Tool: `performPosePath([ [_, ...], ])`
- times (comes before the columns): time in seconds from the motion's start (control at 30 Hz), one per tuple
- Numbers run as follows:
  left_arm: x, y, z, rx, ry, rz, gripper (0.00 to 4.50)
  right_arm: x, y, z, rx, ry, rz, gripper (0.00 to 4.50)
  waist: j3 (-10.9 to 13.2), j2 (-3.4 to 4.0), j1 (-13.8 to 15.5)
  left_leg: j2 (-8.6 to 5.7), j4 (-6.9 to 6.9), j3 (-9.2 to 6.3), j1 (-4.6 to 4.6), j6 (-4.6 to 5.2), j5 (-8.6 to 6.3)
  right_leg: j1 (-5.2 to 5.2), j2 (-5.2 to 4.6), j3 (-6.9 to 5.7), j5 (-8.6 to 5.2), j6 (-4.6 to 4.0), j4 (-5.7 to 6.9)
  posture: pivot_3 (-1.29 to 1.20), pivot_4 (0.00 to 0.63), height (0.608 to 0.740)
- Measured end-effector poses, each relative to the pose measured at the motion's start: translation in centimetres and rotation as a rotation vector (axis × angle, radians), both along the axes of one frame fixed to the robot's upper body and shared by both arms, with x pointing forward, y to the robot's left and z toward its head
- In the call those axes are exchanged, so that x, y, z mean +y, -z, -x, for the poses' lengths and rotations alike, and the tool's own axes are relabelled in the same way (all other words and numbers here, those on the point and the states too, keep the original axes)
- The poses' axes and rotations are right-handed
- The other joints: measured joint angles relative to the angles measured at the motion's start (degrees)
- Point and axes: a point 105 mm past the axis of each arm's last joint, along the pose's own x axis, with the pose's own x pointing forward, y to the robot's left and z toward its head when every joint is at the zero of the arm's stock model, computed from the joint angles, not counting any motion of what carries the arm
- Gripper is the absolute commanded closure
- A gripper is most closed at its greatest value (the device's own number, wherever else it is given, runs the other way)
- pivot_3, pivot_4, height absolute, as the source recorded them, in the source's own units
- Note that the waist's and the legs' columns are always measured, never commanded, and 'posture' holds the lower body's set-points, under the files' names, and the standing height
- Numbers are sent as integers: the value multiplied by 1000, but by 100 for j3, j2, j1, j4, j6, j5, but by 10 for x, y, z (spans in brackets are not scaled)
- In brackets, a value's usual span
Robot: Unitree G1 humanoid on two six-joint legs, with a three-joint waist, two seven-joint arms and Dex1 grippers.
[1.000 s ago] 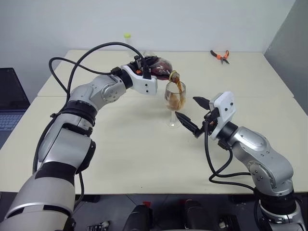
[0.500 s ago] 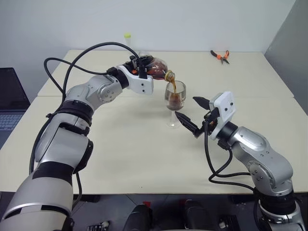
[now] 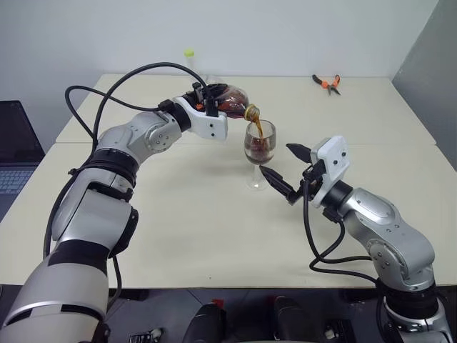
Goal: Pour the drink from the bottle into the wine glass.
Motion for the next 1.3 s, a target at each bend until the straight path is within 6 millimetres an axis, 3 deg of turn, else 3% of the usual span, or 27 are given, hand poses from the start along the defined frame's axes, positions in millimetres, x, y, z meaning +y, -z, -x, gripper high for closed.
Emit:
performPosePath([
  [0.47,-1,-3,0,-7,0,-3,3548,-2,-8,1,-63,14,-40,0,0,0,0,0,1,1,0,-1,1,-1,0,0,0,0,1,0,150,740],
  [1.3,-2,-7,-1,-24,-1,-21,3548,-1,-4,3,-55,11,-61,0,0,0,-1,-1,1,1,0,-1,1,-1,0,0,0,0,2,0,150,740],
])
